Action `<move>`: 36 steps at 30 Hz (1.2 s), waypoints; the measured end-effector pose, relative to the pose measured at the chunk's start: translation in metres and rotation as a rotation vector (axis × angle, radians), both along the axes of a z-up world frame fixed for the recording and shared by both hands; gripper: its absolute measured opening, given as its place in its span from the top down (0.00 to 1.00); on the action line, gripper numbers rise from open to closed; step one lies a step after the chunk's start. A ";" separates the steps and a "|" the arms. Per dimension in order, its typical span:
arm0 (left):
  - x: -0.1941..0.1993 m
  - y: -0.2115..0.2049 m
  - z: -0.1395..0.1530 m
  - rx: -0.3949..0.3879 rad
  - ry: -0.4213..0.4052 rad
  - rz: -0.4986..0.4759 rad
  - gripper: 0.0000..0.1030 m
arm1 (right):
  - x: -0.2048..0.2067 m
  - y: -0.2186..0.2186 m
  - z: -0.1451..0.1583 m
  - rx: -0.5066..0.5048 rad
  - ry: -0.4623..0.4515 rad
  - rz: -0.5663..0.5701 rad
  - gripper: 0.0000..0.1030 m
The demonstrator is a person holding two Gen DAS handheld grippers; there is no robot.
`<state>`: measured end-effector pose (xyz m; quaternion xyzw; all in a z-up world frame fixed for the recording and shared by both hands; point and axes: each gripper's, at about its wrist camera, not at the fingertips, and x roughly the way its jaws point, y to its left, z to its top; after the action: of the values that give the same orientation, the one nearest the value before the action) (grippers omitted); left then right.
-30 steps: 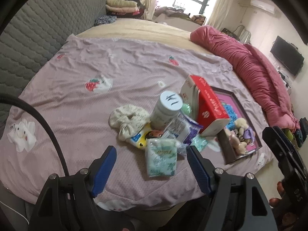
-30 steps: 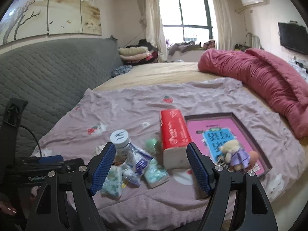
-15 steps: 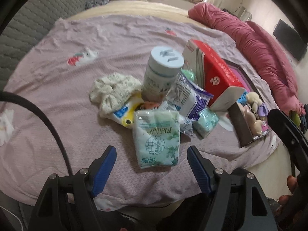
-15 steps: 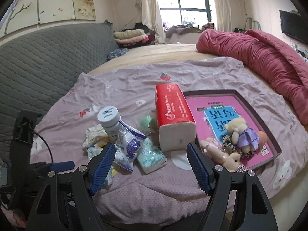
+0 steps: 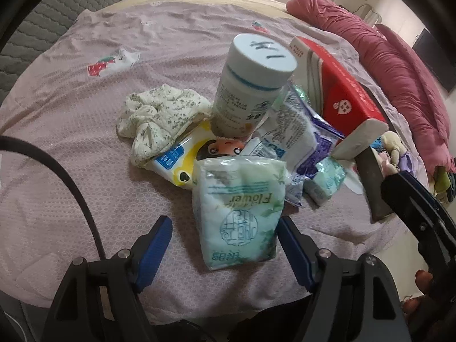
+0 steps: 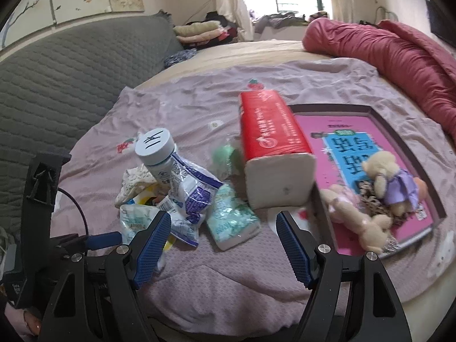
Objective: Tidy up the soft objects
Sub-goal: 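Grasp the 'Flower' tissue pack with the left tool while the right tool grasps the blue-white snack bag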
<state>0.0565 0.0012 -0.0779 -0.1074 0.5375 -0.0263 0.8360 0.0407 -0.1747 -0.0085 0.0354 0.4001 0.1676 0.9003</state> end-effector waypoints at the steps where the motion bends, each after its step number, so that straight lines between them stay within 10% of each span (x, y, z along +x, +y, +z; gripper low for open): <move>1: 0.001 0.001 -0.002 -0.007 0.006 0.001 0.27 | 0.003 0.002 -0.003 0.004 0.004 0.007 0.25; 26: 0.005 0.008 -0.011 -0.055 0.000 -0.029 0.29 | 0.062 0.047 -0.049 0.032 0.077 0.054 0.25; 36: 0.004 0.008 -0.012 -0.115 0.005 -0.017 0.48 | 0.059 0.051 -0.046 0.043 0.017 0.102 0.62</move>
<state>0.0609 0.0093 -0.0895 -0.1508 0.5382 -0.0641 0.8267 0.0995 -0.1241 -0.0548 0.0360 0.4055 0.2215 0.8862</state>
